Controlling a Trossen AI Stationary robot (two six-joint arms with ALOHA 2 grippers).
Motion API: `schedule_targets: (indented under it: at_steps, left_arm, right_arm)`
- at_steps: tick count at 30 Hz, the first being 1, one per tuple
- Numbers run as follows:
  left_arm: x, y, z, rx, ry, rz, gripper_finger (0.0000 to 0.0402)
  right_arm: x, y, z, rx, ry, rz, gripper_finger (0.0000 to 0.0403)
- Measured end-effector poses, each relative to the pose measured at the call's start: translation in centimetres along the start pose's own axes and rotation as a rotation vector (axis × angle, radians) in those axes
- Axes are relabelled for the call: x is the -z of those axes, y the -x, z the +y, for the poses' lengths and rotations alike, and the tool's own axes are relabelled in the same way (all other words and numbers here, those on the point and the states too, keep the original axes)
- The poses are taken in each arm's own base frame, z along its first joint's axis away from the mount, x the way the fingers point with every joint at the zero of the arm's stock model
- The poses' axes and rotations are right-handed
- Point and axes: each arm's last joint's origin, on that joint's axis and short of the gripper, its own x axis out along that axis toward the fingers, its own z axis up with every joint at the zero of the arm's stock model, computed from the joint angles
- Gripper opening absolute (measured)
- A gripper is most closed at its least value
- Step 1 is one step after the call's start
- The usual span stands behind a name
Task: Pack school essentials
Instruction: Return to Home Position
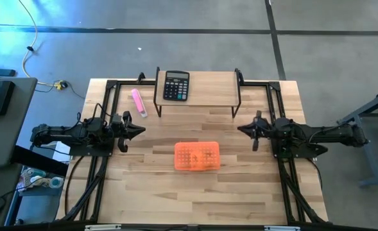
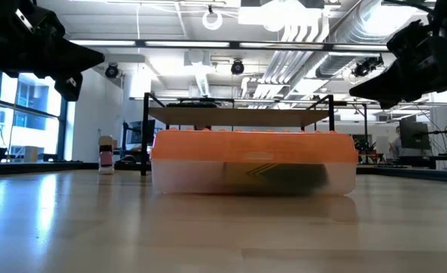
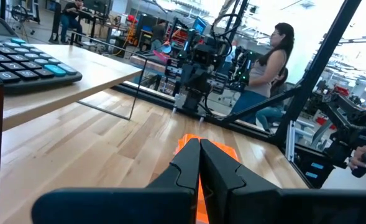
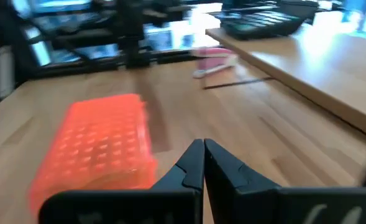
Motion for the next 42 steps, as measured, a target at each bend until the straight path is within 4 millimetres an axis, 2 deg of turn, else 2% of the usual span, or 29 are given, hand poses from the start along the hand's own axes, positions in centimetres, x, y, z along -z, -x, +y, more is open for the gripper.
schedule_targets:
  at_steps: [6,9,42]
  left_arm:
    - [0.00,0.00,0.00,0.000,0.000,0.000,0.0001]
    - [0.00,0.00,0.00,0.000,0.000,0.000,0.0001]
    - [0.00,0.00,0.00,0.000,0.000,0.000,0.0001]
  right_arm:
    - [0.24,0.07,-0.64,0.218,-0.100,0.003,0.0000]
    - [0.25,0.10,-0.77,0.264,-0.125,-0.004,0.0000]
    - [0.31,0.11,-0.78,0.268,-0.125,0.001,0.0000]
